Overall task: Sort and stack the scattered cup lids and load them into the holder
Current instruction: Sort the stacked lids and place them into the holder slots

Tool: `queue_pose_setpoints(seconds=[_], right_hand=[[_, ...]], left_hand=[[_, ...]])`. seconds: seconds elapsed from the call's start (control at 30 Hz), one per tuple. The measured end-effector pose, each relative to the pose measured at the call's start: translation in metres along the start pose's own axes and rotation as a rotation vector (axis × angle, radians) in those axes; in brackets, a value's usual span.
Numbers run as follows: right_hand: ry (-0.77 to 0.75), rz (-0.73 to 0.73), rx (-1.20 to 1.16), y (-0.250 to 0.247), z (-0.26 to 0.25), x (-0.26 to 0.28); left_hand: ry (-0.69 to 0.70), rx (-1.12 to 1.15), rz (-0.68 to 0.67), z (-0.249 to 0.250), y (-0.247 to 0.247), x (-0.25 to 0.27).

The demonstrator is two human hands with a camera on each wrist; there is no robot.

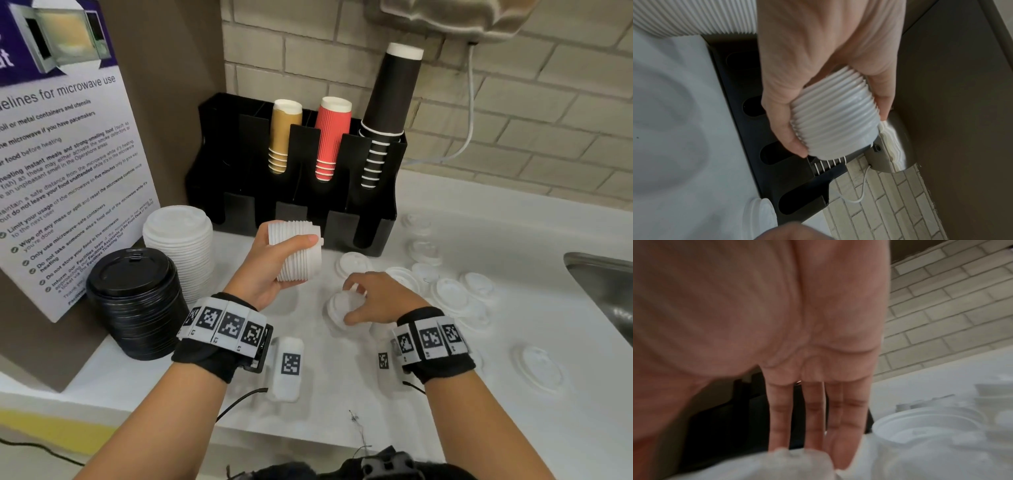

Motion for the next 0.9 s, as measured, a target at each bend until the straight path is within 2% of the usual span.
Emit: queue_pose_setpoints(seconds=[0.1, 0.17, 0.23, 0.43, 0.8, 0.9], right_hand=[[-0.135, 0.204, -0.453, -0.022, -0.006, 0.009], [-0.257, 0.201, -0.789, -0.029, -0.019, 0.016], [-0.334, 0.145, -0.928, -0.03, -0.033, 0.019], [-0.357, 0.101, -0.912, -0.022, -0.049, 0.019], [-0.386, 0.129, -0.916, -0.017, -0.054, 0.019], [-0.378, 0.16, -0.93, -0.02, -0.052, 0.019]], left_hand=[[-0.011, -0.012, -0.013, -0.001, 0.001, 0.002], [-0.02, -0.012, -0.03, -0.001, 0.004, 0.003], [-0.024, -0.022, -0.057, -0.001, 0.008, 0.005], [-0.038, -0.023, -0.094, 0.002, 0.009, 0.007], [-0.031, 0.04, -0.086, 0.0, 0.012, 0.009], [-0.015, 0.063, -0.128, 0.0, 0.016, 0.009]])
Point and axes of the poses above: each hand's wrist, its own x-axis away from the middle knuckle, its own y-axis out of the palm, z = x × y, the point moved 3 cm from there along -x, towards the middle knuckle, and after that the axes turned 13 degrees about -x, right-handed, at the moved point
